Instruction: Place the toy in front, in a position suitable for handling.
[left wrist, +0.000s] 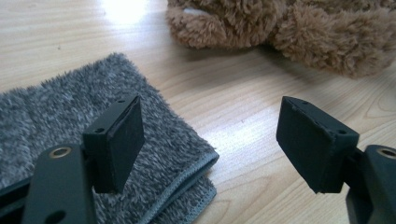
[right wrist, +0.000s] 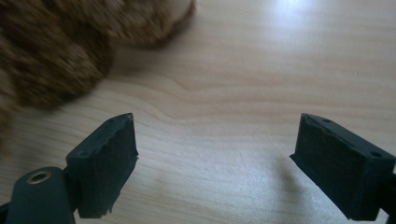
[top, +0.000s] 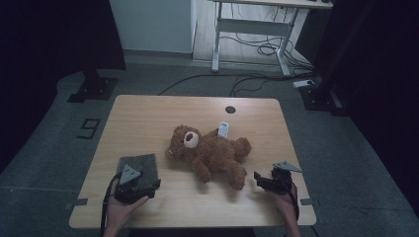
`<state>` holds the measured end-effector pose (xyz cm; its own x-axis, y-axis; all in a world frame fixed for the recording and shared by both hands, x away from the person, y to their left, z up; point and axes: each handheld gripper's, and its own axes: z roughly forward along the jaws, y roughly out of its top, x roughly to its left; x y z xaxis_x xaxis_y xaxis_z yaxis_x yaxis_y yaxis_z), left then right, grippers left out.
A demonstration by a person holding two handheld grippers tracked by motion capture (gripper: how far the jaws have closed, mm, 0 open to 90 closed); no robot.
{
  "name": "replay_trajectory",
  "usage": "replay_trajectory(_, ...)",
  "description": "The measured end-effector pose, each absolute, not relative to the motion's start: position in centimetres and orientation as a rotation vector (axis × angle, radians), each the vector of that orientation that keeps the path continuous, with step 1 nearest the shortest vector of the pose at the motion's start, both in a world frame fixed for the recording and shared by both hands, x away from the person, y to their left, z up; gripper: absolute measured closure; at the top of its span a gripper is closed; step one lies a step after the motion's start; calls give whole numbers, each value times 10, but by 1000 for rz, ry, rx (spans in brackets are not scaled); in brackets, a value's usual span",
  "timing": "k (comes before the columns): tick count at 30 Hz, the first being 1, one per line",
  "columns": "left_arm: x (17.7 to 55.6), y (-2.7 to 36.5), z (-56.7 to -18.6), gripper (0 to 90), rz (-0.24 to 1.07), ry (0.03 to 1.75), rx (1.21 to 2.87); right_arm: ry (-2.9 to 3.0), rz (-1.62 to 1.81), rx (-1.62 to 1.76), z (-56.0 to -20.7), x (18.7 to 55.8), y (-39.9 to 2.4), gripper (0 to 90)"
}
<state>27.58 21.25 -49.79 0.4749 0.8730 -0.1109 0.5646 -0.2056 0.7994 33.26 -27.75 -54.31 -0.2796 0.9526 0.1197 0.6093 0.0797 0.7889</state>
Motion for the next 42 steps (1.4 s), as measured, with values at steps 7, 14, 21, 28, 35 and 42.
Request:
replay_trajectory(7,285,207,-492,230,480,1183,1916,1938,1132,1509,-531,328,-276,131)
replay_trajectory(14,311,196,-488,226,474,1166,1953,1966,1210,1406,-507,326,-255,131)
replay_trajectory(21,358,180,-484,223,454,1136,2005,2016,1285,1325,-494,334,-224,134)
replay_trajectory(28,388,172,-493,204,386,1123,2033,2098,1293,1236,-489,340,-191,133)
replay_trajectory(35,395,157,-500,206,375,1096,2074,2140,1229,1248,-504,350,-177,134)
replay_trajectory(42,399,151,-502,278,369,1101,2087,2177,1221,1279,-515,356,-175,137)
